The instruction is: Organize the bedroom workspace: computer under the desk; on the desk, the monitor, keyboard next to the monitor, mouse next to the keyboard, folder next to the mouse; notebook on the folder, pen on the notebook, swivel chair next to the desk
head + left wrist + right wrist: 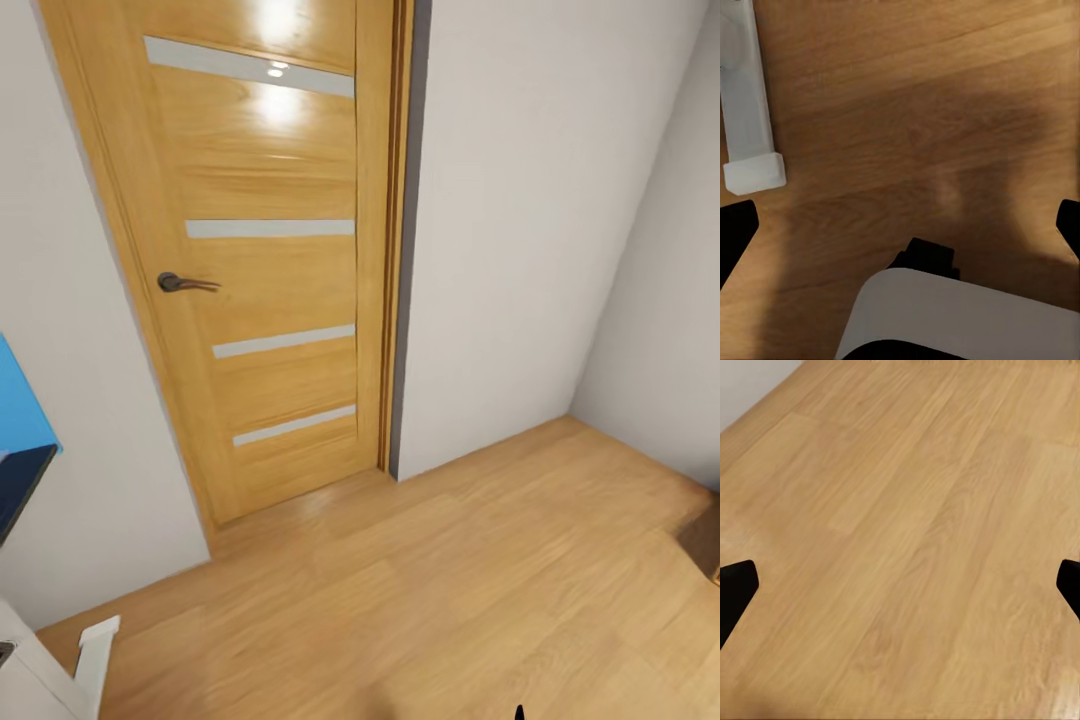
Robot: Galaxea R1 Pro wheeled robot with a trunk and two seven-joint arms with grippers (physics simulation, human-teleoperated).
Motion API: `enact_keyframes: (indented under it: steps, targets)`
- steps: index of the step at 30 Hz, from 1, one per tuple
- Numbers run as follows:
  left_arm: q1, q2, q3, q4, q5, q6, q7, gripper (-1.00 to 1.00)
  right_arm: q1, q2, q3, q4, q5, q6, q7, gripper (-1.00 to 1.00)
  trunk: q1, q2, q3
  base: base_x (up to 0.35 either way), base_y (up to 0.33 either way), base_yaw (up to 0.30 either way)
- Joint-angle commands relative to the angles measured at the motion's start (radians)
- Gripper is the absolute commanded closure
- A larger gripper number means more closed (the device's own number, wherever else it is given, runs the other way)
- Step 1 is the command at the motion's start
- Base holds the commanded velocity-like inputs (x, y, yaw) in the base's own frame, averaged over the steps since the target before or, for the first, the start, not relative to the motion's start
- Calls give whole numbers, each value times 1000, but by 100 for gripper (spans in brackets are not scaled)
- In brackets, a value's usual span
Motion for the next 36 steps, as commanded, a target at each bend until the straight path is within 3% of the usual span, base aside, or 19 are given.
enact_keyframes:
  steps: [1, 9, 20, 36]
  targets:
    - [0, 1, -9, -1, 10, -3, 7, -100, 0, 0, 7, 0, 2, -2, -10, -100, 1, 0, -1, 314, -173, 278]
    - [0, 1, -8, -1, 10, -4, 7, -100, 0, 0, 7, 0, 2, -2, -9, -100, 1, 0, -1, 257, -175, 278]
    - [0, 1, -7, -1, 12, -7, 7, -100, 0, 1, 7, 0, 2, -2, -10, -100, 1, 0, 1, 26, -44, 278]
    - [0, 2, -6, -1, 12, -7, 7, -100, 0, 5, 8, 1, 2, 0, -9, -100, 1, 0, 7, 70, -283, 278]
